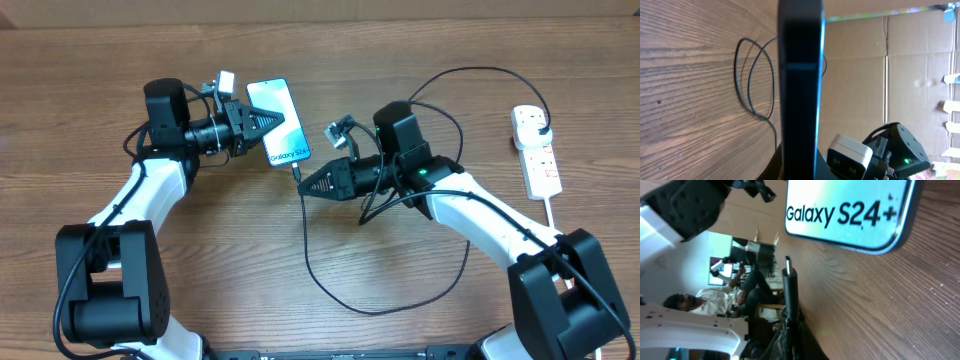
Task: Plug charger to phone and switch on socket
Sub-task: 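Bring the USB-C plug to the phone's bottom port with the right gripper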
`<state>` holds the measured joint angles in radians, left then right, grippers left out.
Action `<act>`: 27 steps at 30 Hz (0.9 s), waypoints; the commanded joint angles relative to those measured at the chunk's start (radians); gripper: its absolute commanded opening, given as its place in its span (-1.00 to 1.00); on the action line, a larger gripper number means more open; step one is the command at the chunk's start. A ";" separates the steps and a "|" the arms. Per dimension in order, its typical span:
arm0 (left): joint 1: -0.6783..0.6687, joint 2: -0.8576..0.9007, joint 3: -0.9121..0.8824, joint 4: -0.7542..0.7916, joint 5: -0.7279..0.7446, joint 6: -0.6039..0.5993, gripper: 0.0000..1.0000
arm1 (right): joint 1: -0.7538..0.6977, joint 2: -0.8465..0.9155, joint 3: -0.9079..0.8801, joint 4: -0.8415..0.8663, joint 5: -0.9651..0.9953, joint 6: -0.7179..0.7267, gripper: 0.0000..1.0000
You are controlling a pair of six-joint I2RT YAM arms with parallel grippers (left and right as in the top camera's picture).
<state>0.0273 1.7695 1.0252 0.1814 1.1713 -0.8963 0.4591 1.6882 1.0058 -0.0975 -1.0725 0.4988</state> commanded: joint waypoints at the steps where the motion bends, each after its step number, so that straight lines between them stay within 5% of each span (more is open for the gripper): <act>1: -0.006 -0.007 0.022 0.044 0.027 -0.074 -0.91 | -0.021 -0.026 0.016 0.007 -0.074 0.007 -0.92; 12: -0.025 0.048 0.022 0.145 0.010 -0.217 -0.91 | -0.109 -0.026 0.009 -0.024 -0.091 -0.007 -0.92; 20: -0.088 0.202 0.022 0.560 0.053 -0.434 -0.90 | -0.146 -0.026 0.008 -0.133 -0.120 -0.104 -0.92; 27: -0.094 0.239 0.023 0.642 0.085 -0.518 -0.91 | -0.146 -0.021 -0.008 -0.146 -0.120 -0.157 -0.92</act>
<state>-0.0689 1.9976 1.0271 0.8089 1.2060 -1.3556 0.3145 1.6882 1.0058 -0.2523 -1.1732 0.3870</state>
